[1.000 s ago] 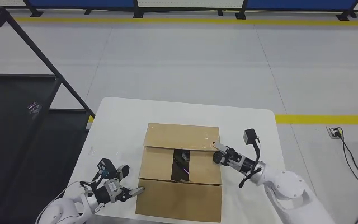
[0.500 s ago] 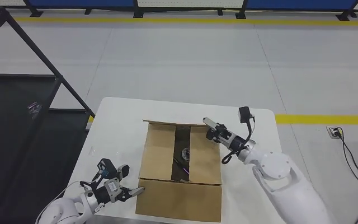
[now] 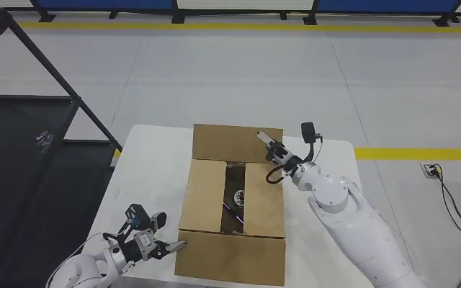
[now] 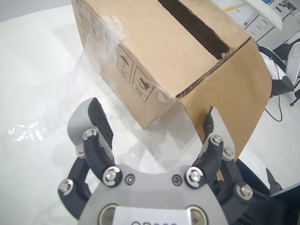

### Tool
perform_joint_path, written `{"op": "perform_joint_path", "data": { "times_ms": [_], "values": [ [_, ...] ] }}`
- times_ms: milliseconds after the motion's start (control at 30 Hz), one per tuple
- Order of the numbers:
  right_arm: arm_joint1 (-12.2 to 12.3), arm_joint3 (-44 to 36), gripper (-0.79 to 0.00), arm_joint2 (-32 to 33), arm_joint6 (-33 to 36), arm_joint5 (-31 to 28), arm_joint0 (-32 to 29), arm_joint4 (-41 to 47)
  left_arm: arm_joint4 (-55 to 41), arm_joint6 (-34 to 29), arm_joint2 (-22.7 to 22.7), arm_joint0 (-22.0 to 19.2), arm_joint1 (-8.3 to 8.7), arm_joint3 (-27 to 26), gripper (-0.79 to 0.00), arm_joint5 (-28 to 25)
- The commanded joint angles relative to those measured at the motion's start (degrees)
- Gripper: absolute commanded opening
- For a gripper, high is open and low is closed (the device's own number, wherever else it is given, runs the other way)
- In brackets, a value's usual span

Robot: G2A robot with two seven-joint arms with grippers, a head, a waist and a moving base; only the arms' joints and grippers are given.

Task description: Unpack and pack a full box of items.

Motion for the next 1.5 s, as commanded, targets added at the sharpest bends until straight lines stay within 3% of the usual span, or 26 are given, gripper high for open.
{"op": "perform_joint_path", "data": {
  "times_ms": [0,333,433,767,1067,1467],
  "values": [
    [0.0,0.0,0.000,0.0,0.0,0.0,0.0,0.0,0.0,0.0,0.0,0.0,0.00,0.0,0.000,0.0],
    [-0.6,1.2,0.000,1.0,-2.9,-1.2,-1.1,3.8,0.0,0.0,0.0,0.0,0.00,0.0,0.000,0.0],
    [-1.8,3.3,0.000,0.8,-5.5,-2.0,-0.1,9.6,0.8,-0.2,0.7,0.3,0.04,-0.8,0.000,0.0],
    [-6.7,16.4,0.000,-5.6,-11.4,-2.4,8.3,12.3,2.7,0.4,1.6,0.7,0.51,-0.3,0.000,0.0],
    [-9.2,25.5,0.000,-8.1,-8.3,0.4,13.3,10.9,3.7,2.1,1.8,1.3,0.87,0.6,0.000,0.6],
    [-10.5,31.7,0.000,-7.1,-4.8,2.7,15.4,9.1,4.4,3.6,3.2,1.0,1.15,1.0,0.000,2.2]
  ]
}}
